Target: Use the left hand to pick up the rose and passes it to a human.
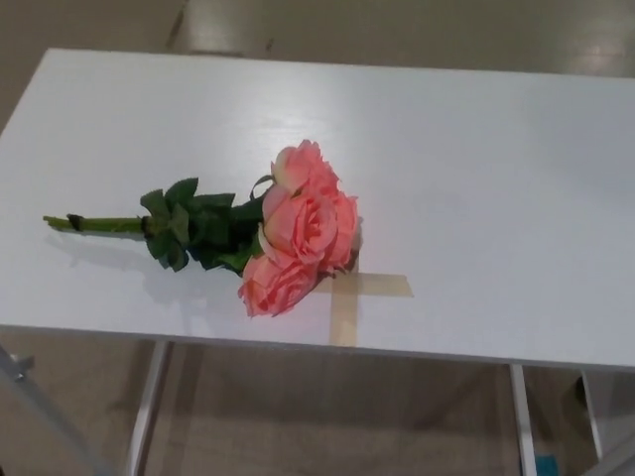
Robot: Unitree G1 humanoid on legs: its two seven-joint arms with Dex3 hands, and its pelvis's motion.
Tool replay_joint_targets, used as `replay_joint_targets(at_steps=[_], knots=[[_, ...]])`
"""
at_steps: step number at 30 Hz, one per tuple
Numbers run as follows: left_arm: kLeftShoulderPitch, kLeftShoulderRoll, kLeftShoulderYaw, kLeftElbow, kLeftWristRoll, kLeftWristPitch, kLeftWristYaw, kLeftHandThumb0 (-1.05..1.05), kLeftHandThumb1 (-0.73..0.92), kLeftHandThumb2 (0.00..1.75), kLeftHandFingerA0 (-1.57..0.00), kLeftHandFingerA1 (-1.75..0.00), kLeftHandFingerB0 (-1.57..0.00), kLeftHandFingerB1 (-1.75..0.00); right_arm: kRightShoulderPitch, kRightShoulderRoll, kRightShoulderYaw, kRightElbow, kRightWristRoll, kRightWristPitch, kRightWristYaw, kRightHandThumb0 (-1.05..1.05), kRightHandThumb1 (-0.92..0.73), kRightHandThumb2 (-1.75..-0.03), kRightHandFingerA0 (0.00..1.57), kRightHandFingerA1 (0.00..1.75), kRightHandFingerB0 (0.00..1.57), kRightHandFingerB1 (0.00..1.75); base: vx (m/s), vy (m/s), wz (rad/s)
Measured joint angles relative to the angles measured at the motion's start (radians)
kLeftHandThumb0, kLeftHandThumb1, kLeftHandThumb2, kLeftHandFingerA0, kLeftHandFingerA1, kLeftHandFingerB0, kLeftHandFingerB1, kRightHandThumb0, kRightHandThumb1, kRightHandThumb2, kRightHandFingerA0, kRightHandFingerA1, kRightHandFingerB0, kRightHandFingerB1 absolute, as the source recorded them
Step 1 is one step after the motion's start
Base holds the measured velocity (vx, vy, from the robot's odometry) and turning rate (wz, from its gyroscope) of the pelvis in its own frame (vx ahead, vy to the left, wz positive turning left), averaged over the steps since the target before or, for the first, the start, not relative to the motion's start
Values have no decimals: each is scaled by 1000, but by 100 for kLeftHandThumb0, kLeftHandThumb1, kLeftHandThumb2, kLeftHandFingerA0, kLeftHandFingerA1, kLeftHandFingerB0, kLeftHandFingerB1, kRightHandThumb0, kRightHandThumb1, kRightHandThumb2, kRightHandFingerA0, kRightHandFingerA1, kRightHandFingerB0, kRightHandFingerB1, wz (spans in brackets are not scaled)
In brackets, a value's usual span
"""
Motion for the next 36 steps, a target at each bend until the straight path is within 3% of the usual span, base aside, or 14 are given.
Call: replay_joint_targets(at_steps=[10, 11, 16, 17, 21, 22, 23, 25, 26, 28, 29, 32, 34, 36], knots=[[2, 1, 1, 21, 9, -28, -18, -53, 53, 56, -41, -36, -27, -31, 10, -1, 0, 15, -1, -18, 0, -34, -64, -58, 76, 49, 57, 41, 0, 0, 0], [3, 1, 1, 21, 9, -30, -20, -60, 44, 74, -32, -45, -20, -39, 11, -1, 0, 15, -1, -19, 0, -34, -63, -59, 76, 49, 57, 42, 0, 0, 0], [7, 2, 4, 17, 9, -47, -41, -64, 42, 73, -27, -43, -18, -37, 22, -2, 0, 16, -1, -28, -1, -34, -63, -58, 77, 49, 58, 42, 0, 0, 0], [13, 2, 5, 14, 9, -53, -48, -59, 49, 56, -31, -34, -25, -29, 28, -2, 0, 17, -1, -29, -2, -35, -63, -58, 77, 49, 57, 41, 0, 0, 0], [80, 18, 18, -19, 1, -118, -110, -61, 48, 56, -33, -34, -32, -31, 76, -2, -1, 22, -1, -39, -5, -34, -62, -58, 77, 50, 55, 41, 0, 0, 0], [93, 22, 22, -27, -2, -132, -124, -66, 42, 76, -29, -43, -29, -41, 84, -2, 0, 23, -1, -41, -6, -40, -52, -79, 71, 61, 50, 53, 0, 0, 0], [112, 26, 32, -39, -8, -147, -139, -67, 42, 76, -29, -42, -32, -42, 93, -2, 0, 25, -1, -42, -7, -40, -52, -80, 71, 62, 50, 53, 0, 0, 0], [159, 33, 61, -79, -22, -183, -171, -67, 42, 76, -30, -43, -31, -41, 112, -2, 2, 27, -2, -44, -9, -40, -52, -80, 71, 62, 50, 53, 0, 0, 0], [187, 36, 77, -107, -32, -202, -185, -67, 42, 76, -31, -43, -32, -42, 122, -2, 2, 28, -2, -45, -10, -34, -62, -59, 78, 50, 54, 41, 0, 0, 0], [234, 40, 105, -163, -50, -231, -208, -66, 41, 76, -33, -44, -31, -41, 134, -2, 4, 28, -4, -46, -13, -36, -62, -59, 78, 50, 53, 40, 0, 0, 0], [260, 41, 121, -194, -58, -245, -218, -64, 44, 57, -37, -35, -36, -33, 140, -2, 6, 28, -5, -48, -14, -36, -62, -59, 78, 50, 53, 40, 0, 0, 0], [328, 45, 169, -271, -91, -282, -246, -61, 47, 56, -38, -34, -37, -32, 155, -2, 12, 28, -9, -53, -16, -36, -62, -59, 78, 50, 53, 40, 0, 0, 0], [381, 46, 215, -346, -120, -302, -263, -55, 36, 78, -38, -51, -22, -41, 158, -2, 15, 27, -10, -56, -17, -36, -62, -59, 78, 50, 53, 40, 0, 0, 0], [418, 46, 249, -412, -138, -316, -270, -56, 37, 78, -39, -51, -23, -41, 158, -2, 17, 27, -10, -57, -18, -36, -62, -59, 78, 50, 53, 40, 0, 0, 0]])
